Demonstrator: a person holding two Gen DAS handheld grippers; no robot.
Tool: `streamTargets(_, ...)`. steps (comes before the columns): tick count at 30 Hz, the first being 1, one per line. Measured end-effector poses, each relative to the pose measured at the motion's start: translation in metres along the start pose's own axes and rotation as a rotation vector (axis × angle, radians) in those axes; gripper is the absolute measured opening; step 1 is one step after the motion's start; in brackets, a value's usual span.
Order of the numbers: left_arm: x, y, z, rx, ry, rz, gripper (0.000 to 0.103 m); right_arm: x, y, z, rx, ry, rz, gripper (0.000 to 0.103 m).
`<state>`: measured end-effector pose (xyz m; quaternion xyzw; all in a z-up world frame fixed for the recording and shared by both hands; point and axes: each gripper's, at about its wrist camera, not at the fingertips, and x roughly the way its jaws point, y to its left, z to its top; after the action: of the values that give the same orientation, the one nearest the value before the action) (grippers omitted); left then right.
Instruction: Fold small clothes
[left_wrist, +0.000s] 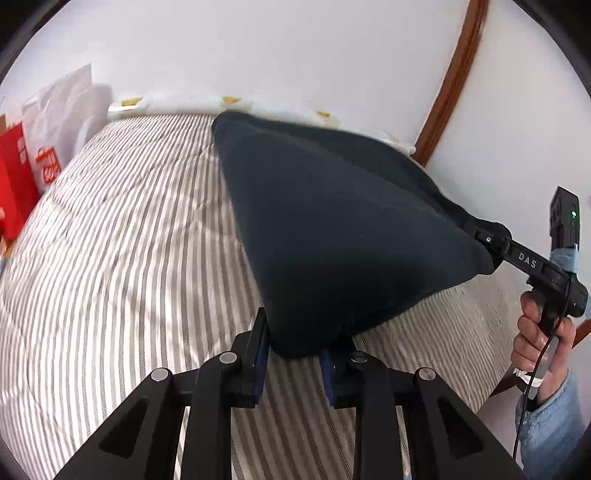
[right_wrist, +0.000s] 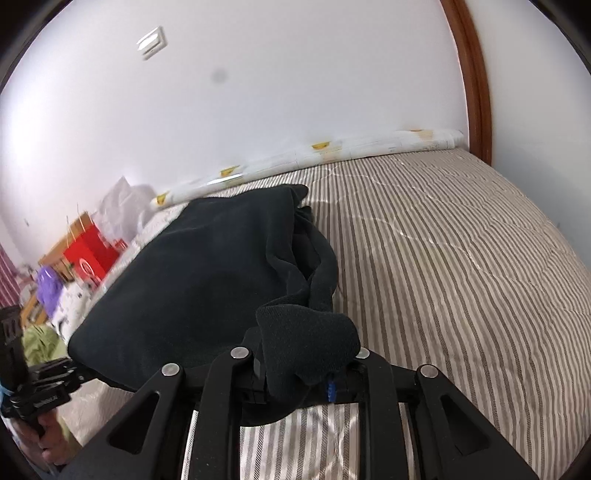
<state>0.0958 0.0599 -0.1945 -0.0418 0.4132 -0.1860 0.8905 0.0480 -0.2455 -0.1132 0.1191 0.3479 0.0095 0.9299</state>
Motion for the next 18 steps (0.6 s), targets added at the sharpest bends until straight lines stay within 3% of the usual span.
streamTargets(3, -0.013, 0.004, -0.007, -0.025, -0.004, -0.011, 0.028, -0.01, -0.003, -0.008, -0.046, -0.005, -0.058, 0.038)
streamTargets(6, -0.039, 0.009, -0.01, -0.059, -0.013, -0.006, 0.034, -0.029, -0.014, -0.008, -0.058, -0.029, -0.085, 0.041)
streamTargets(9, -0.061, 0.006, -0.002, -0.05, -0.075, 0.001, 0.055, -0.045, -0.017, 0.003, -0.075, -0.063, -0.122, 0.041)
streamTargets(14, -0.059, -0.01, 0.025, 0.003, -0.131, 0.029, 0.056, -0.044, 0.0, 0.02, -0.095, -0.097, -0.097, 0.041)
streamTargets(18, -0.028, -0.023, 0.057, 0.034, -0.124, 0.032, 0.056, -0.023, 0.019, 0.009, -0.157, -0.072, -0.068, 0.041)
